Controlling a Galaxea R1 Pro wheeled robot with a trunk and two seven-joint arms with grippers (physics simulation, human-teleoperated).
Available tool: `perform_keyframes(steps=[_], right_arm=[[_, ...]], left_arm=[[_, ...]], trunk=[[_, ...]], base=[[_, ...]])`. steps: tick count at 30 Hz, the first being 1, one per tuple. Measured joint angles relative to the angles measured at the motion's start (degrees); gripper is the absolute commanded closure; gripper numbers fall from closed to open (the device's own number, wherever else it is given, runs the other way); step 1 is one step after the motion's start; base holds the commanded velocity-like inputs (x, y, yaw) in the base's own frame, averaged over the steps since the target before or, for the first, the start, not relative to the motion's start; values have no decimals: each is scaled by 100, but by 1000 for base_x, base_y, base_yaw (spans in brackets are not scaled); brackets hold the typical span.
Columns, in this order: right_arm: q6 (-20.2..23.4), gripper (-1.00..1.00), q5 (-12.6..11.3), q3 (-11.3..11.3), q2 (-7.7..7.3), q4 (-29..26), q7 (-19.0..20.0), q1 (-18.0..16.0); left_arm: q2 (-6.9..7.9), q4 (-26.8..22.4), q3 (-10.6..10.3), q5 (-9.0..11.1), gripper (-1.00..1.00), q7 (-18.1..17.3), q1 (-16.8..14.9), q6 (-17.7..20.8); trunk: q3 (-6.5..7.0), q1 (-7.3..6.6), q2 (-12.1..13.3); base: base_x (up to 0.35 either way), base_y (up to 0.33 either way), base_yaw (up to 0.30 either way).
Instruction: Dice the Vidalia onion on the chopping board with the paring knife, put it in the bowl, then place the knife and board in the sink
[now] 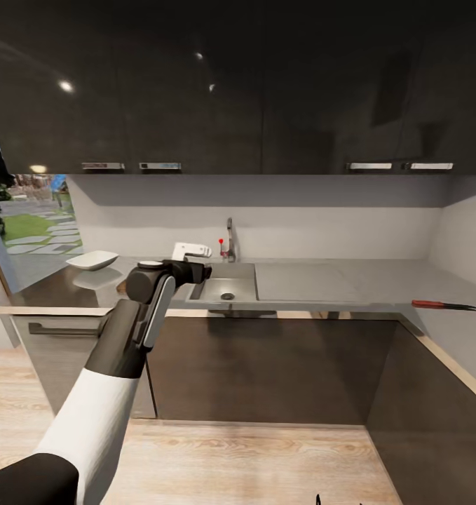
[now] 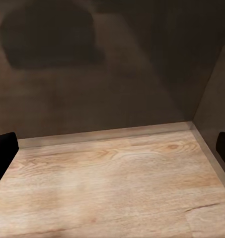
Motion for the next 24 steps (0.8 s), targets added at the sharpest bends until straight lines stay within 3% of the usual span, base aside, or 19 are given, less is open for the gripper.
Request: perform_keyframes(steps=[8, 24], right_arm=[[2, -100, 0, 0, 8, 0, -3, 0], [7, -100, 0, 0, 9, 0, -10, 0]], left_arm=[[6, 21, 24, -2, -100, -1, 0, -12], [10, 450, 31, -9, -100, 3, 0, -37]], trunk=[[0, -2, 0], [0, -3, 0]], base=[[150, -150, 0], [282, -160, 0]])
